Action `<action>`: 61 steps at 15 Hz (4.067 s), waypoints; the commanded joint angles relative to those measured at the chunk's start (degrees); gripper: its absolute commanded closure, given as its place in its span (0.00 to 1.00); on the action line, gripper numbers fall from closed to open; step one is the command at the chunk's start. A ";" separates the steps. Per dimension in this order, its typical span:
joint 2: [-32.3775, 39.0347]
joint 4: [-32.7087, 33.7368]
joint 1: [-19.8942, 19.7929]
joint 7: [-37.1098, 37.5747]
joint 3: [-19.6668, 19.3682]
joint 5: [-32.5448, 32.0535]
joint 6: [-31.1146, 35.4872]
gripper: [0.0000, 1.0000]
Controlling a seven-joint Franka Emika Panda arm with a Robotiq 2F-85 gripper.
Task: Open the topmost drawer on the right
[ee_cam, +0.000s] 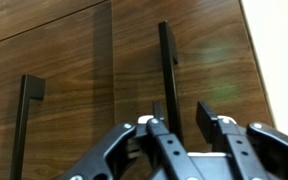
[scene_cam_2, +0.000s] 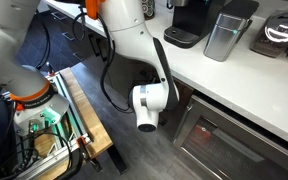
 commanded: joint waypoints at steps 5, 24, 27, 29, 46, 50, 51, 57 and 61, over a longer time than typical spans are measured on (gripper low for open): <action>4.85 2.90 -1.38 -3.20 -0.24 3.90 -4.52 0.96; -2.43 -4.25 1.63 -5.20 -8.98 0.30 6.80 0.96; -3.20 -5.03 2.20 -3.77 -9.31 -0.30 9.15 0.96; -4.41 -5.82 2.49 -2.77 -9.99 -1.04 10.96 0.96; -13.99 -12.50 1.59 8.87 -12.05 -16.64 26.62 0.60; -17.43 -13.92 1.44 7.44 -11.78 -21.61 32.36 0.36; -18.47 -14.55 1.46 7.00 -11.73 -23.01 33.94 0.30; -26.99 -18.30 0.37 3.23 -10.89 -30.97 39.80 0.00; -34.22 -20.89 -0.41 1.02 -10.62 -36.60 40.45 0.00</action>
